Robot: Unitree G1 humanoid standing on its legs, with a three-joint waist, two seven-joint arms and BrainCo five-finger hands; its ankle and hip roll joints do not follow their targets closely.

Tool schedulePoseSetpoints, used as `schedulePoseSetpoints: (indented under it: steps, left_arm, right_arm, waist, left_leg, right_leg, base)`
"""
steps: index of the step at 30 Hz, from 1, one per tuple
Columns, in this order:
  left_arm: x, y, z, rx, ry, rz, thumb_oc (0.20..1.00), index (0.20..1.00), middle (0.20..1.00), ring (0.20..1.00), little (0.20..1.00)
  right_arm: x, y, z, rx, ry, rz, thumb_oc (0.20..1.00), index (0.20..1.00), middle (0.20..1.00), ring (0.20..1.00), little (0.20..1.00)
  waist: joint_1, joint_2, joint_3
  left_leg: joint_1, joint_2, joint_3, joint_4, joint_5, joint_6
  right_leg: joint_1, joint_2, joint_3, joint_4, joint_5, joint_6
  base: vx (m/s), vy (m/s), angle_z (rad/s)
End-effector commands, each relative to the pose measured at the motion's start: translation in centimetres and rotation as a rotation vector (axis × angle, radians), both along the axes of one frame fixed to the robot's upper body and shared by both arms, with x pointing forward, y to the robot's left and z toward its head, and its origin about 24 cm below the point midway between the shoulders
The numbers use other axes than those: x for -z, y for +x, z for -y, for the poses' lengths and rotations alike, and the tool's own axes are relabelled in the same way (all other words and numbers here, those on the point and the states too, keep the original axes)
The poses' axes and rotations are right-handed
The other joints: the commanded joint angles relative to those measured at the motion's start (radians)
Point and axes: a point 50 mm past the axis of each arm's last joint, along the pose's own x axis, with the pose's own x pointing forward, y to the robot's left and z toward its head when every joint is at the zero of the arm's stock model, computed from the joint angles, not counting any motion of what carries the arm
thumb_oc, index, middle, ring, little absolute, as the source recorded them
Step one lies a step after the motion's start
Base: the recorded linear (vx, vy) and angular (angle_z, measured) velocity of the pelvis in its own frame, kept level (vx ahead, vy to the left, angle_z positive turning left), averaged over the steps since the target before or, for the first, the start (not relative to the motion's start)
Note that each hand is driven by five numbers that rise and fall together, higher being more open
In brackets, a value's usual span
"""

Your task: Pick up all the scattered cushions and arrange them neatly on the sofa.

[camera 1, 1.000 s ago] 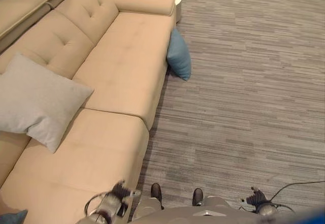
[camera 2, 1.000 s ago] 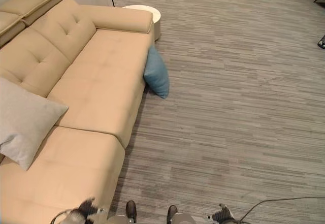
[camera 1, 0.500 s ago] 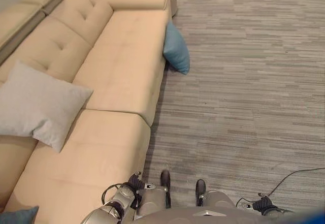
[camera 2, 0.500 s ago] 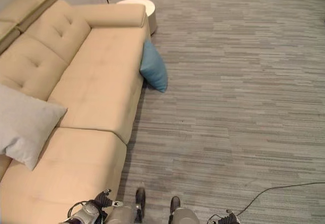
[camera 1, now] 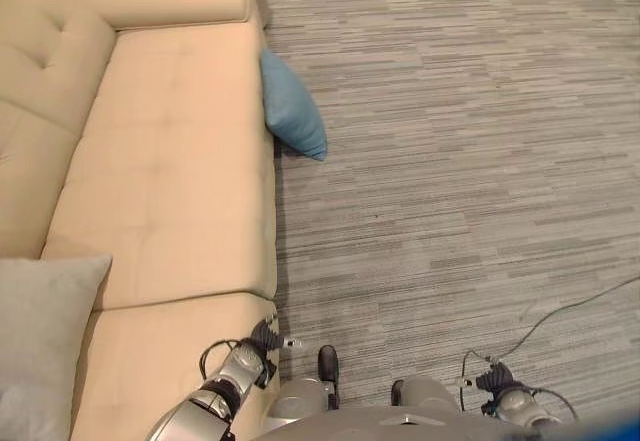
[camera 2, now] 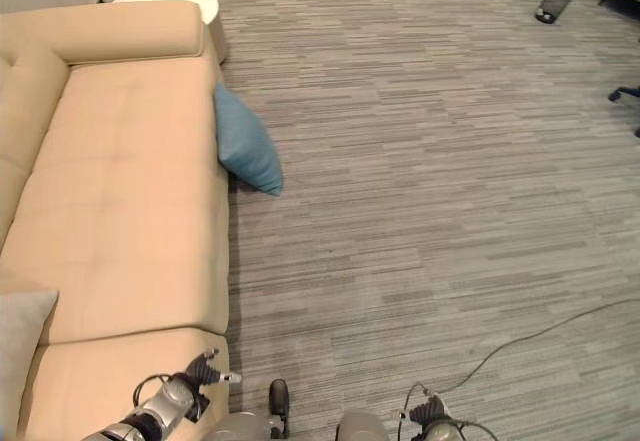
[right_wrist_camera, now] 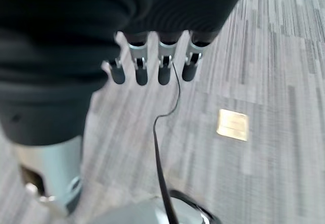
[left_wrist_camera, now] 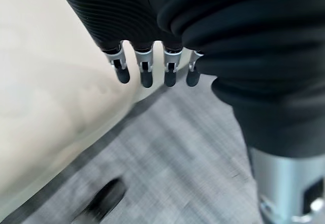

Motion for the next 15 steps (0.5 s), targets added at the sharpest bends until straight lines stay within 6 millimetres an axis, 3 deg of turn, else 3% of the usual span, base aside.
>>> schedulePoseSetpoints:
  steps: [1, 5, 7, 10, 11, 12, 15]
  left_arm:
    - [0.8, -1.6, 0.0, -0.097, -0.045, -0.014, 1.0, 1.0, 1.0, 1.0, 1.0]
    - [0.9, -1.9, -0.2, -0.111, -0.046, -0.026, 1.0, 1.0, 1.0, 1.0, 1.0]
    - [1.1, -2.3, -0.2, -0.107, -0.036, -0.04, 1.0, 1.0, 1.0, 1.0, 1.0]
    - [1.6, -3.3, 0.2, -0.121, -0.05, -0.072, 1.0, 1.0, 1.0, 1.0, 1.0]
    - [1.7, -3.4, 0.5, -0.117, -0.058, -0.079, 1.0, 1.0, 1.0, 1.0, 1.0]
    - [1.7, -3.1, 0.8, -0.108, -0.062, -0.073, 1.0, 1.0, 1.0, 1.0, 1.0]
    - [1.7, -3.1, 1.1, -0.122, -0.073, -0.069, 1.0, 1.0, 1.0, 1.0, 1.0]
  right_arm:
    - [-1.6, 1.6, 3.1, -0.019, -0.106, 0.06, 1.0, 1.0, 1.0, 1.0, 1.0]
    - [-1.8, 1.9, 3.3, -0.035, -0.124, 0.061, 1.0, 1.0, 1.0, 1.0, 1.0]
    - [-1.7, 1.5, 3.4, -0.038, -0.128, 0.041, 1.0, 1.0, 1.0, 1.0, 1.0]
    - [-1.5, 0.7, 3.6, -0.015, -0.122, 0.036, 1.0, 1.0, 1.0, 1.0, 1.0]
    - [-1.5, 0.7, 3.5, -0.001, -0.116, 0.045, 1.0, 1.0, 1.0, 1.0, 1.0]
    - [-1.5, 0.7, 3.6, 0.023, -0.114, 0.057, 1.0, 1.0, 1.0, 1.0, 1.0]
    - [-1.4, 0.4, 3.8, 0.03, -0.121, 0.043, 1.0, 1.0, 1.0, 1.0, 1.0]
  waist:
    - [0.002, 0.035, 0.004]
    - [-0.019, 0.032, 0.02]
    - [-0.03, 0.027, 0.013]
    - [-0.034, 0.027, -0.002]
    - [-0.033, 0.025, -0.001]
    - [-0.028, 0.01, 0.014]
    - [-0.015, 0.0, 0.035]
  left_leg:
    - [-0.084, 0.035, -0.04, 0.126, -0.084, -0.094]
    - [-0.013, 0.033, -0.038, 0.107, -0.12, -0.113]
    - [0.014, 0.031, -0.048, 0.108, -0.144, -0.124]
    - [0.027, 0.059, -0.048, 0.189, -0.168, -0.156]
    - [0.004, 0.078, -0.049, 0.267, -0.138, -0.176]
    - [-0.09, 0.118, -0.046, 0.465, -0.059, -0.203]
    - [-0.156, 0.146, -0.045, 0.604, -0.01, -0.205]
  right_leg:
    - [0.097, 0.012, -0.146, -0.37, 0.104, -0.056]
    - [0.038, -0.014, -0.224, -0.563, 0.182, -0.055]
    - [0.041, -0.015, -0.208, -0.595, 0.201, -0.047]
    - [0.094, 0.014, -0.193, -0.617, 0.191, -0.082]
    - [0.122, 0.029, -0.186, -0.628, 0.182, -0.097]
    - [0.161, 0.04, -0.191, -0.65, 0.169, -0.13]
    - [0.218, 0.061, -0.194, -0.676, 0.138, -0.163]
  base:
    - [0.32, -0.083, -0.24]
    - [0.26, -0.161, -0.32]
    - [0.31, -0.239, 0.15]
    - [0.26, -0.274, 0.4]
    - [0.19, -0.447, 0.1]
    - [0.14, -0.446, -0.1]
    - [0.17, -0.301, -0.32]
